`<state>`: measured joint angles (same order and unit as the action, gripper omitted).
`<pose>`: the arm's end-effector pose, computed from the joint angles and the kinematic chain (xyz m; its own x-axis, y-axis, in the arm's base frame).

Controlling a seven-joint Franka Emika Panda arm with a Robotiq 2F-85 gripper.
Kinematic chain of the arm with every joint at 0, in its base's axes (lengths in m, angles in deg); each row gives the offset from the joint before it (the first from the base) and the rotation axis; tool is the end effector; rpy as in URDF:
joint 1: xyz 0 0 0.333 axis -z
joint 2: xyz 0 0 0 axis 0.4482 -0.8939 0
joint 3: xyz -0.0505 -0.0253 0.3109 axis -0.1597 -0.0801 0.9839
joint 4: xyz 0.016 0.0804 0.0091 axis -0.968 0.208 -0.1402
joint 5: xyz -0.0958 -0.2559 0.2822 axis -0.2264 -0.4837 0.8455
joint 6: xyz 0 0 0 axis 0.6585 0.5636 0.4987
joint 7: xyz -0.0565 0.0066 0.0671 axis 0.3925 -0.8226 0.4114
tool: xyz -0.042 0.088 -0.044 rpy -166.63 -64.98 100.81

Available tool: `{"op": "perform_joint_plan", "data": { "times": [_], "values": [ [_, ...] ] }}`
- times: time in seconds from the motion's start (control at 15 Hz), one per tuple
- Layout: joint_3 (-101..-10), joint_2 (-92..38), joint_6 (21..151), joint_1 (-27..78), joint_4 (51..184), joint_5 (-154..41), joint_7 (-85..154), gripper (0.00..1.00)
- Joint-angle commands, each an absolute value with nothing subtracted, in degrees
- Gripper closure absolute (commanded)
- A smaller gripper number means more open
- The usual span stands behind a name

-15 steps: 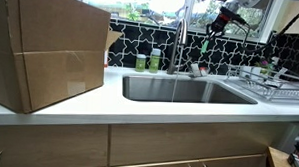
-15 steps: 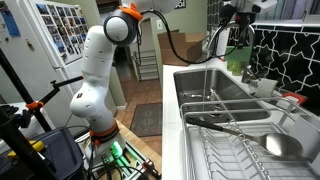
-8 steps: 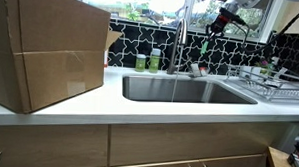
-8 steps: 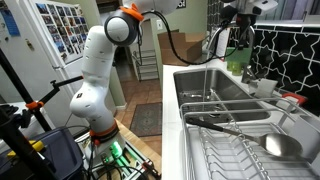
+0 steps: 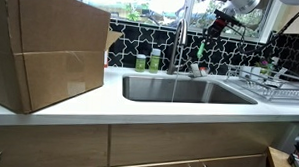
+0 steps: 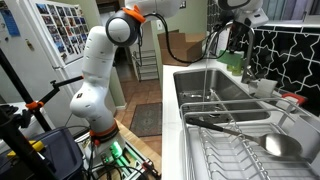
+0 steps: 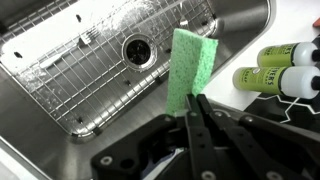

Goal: Open the tap using the faucet, remove the green sponge from the sponge holder and wet it on the tap before putting it in the sponge holder

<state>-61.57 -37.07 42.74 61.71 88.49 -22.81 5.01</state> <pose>0.5468 -0.4264 0.5675 0.2375 -0.9436 -0.2306 -0.9130 -0.1358 -0.3846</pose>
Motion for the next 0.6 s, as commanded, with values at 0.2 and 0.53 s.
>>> {"op": "perform_joint_plan", "data": {
  "times": [0.2,0.53],
  "values": [
    [-61.48,-37.60,37.52,62.78,91.93,-17.74,-8.50,0.99],
    [-63.21,-41.39,36.13,61.51,91.09,-13.23,-20.14,0.99]
  ]
}}
